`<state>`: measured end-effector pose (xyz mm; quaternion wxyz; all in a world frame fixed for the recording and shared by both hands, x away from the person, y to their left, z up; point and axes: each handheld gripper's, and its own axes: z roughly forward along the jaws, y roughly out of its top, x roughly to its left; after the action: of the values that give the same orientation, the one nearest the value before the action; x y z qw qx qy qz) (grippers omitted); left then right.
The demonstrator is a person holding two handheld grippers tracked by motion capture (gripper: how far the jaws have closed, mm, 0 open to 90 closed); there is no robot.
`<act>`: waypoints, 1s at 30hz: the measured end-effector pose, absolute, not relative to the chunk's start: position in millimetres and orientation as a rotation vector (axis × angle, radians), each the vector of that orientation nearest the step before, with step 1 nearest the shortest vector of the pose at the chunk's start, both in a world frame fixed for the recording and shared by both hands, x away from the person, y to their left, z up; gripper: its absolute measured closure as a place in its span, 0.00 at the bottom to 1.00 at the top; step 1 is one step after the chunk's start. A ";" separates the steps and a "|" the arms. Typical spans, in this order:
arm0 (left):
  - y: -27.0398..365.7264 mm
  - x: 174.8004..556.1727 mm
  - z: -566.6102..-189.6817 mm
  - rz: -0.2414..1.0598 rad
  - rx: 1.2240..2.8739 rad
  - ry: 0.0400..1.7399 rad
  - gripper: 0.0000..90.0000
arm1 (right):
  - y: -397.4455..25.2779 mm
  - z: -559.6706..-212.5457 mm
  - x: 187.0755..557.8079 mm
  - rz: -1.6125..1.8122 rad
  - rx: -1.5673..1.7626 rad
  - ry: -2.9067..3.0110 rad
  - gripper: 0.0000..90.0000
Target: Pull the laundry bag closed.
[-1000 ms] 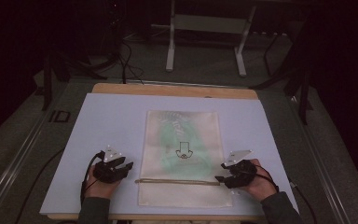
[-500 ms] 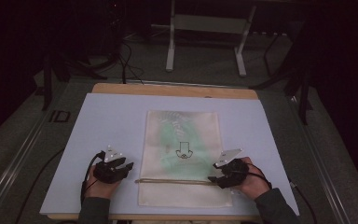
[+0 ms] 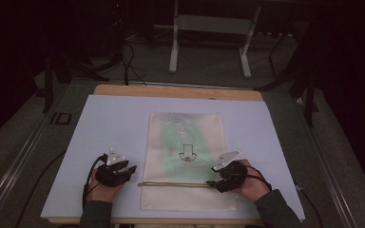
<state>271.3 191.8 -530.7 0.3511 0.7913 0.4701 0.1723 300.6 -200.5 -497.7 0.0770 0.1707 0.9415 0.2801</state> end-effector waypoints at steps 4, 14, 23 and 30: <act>191.7 271.2 -530.6 0.445 2.049 1.215 0.65 | -197.1 -498.1 301.0 0.843 0.499 2.828 0.49; 190.7 271.2 -530.6 0.439 2.049 1.206 0.65 | -184.6 -499.2 300.1 0.855 0.466 2.861 0.50; 190.6 271.4 -530.6 0.436 2.050 1.204 0.65 | -173.1 -498.3 299.9 0.861 0.428 2.881 0.51; 190.5 271.4 -530.5 0.433 2.049 1.203 0.65 | -164.0 -497.4 299.4 0.864 0.402 2.896 0.52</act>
<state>271.4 190.5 -530.5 0.3555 0.7930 0.4656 0.1674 299.4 -164.0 -497.4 0.0462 0.1317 0.9489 0.2831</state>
